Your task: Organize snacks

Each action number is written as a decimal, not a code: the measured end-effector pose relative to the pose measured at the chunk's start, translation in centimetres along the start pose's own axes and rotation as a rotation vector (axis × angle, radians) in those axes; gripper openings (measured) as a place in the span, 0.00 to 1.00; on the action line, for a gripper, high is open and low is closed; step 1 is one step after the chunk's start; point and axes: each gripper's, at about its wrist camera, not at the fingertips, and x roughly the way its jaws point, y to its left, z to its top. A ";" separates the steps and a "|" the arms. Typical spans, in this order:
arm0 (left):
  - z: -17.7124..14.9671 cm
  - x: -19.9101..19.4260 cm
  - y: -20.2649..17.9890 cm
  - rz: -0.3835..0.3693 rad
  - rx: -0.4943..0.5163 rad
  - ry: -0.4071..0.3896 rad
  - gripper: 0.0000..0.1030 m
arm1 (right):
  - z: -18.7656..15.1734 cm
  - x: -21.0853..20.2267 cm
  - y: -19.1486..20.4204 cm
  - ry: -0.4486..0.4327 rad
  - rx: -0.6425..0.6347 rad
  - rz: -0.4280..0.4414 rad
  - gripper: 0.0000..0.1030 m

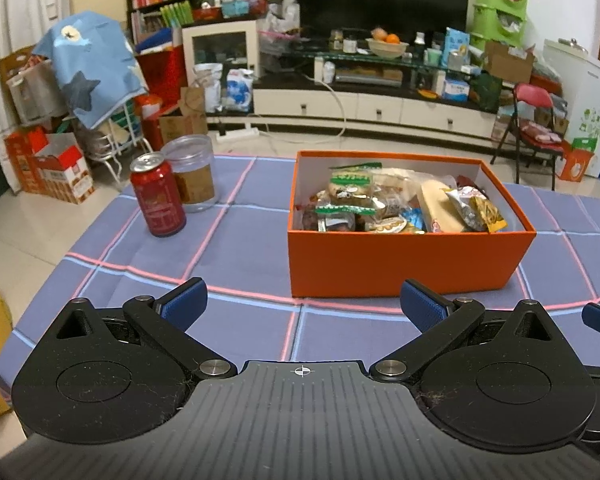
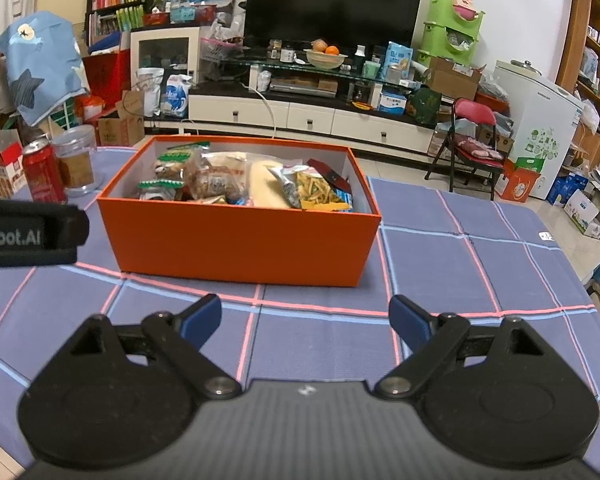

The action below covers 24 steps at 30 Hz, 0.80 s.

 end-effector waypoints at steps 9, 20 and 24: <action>-0.1 0.0 -0.1 0.008 0.002 0.008 0.85 | 0.0 0.1 0.1 0.002 -0.007 0.000 0.87; -0.1 0.5 0.1 0.008 0.010 0.020 0.85 | 0.0 0.2 0.1 0.003 -0.010 0.003 0.87; -0.1 0.5 0.1 0.008 0.009 0.021 0.85 | -0.1 0.2 0.1 0.005 -0.011 0.004 0.87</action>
